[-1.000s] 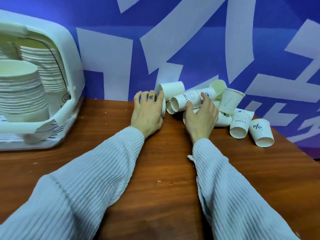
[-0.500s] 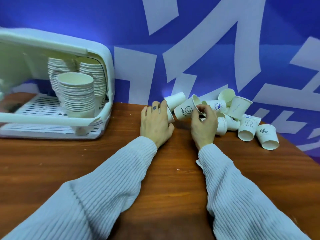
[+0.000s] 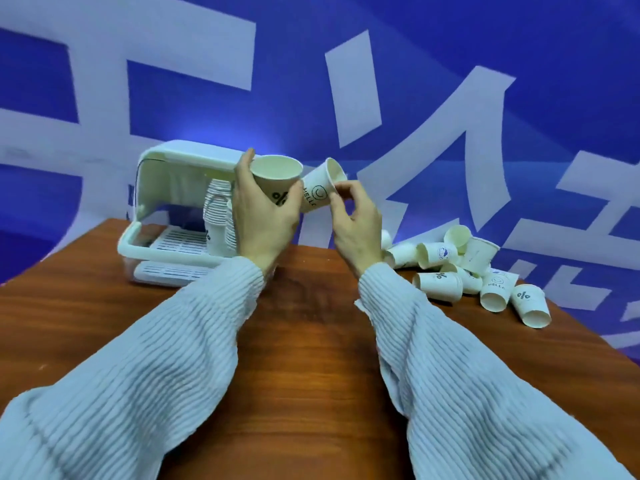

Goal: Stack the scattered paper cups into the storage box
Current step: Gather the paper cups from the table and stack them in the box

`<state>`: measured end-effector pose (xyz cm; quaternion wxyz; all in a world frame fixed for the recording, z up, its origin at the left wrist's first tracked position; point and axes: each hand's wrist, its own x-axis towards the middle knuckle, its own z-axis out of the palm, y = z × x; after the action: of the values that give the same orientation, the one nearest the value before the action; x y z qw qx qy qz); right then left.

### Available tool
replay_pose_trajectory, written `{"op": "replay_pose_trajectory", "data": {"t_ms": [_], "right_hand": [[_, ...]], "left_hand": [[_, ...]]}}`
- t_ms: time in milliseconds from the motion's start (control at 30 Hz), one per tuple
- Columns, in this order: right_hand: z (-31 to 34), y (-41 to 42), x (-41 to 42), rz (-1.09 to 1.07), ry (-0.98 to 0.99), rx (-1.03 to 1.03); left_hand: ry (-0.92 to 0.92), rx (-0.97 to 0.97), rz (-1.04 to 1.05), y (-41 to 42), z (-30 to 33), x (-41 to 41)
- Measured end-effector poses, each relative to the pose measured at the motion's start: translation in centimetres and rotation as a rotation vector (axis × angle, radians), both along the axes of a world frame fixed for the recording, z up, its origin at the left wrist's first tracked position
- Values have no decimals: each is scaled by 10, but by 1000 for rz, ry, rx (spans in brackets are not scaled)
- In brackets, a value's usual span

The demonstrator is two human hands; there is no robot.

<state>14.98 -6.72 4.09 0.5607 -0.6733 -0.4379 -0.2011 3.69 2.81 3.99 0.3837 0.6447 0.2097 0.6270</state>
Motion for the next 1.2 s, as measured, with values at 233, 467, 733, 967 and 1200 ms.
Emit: {"op": "replay_pose_trajectory", "data": {"t_ms": [233, 467, 733, 967, 1200], "right_hand": [[30, 67, -34, 190, -177, -442], [25, 75, -43, 231, -203, -890], [8, 44, -26, 110, 54, -365], [-24, 12, -8, -11, 74, -448], [-40, -22, 12, -28, 200, -373]], "left_hand": [[-69, -137, 83, 63, 10, -47], [80, -51, 89, 78, 7, -53], [589, 260, 7, 97, 13, -20], [1150, 529, 233, 91, -13, -26], [820, 213, 127, 72, -31, -19]]}}
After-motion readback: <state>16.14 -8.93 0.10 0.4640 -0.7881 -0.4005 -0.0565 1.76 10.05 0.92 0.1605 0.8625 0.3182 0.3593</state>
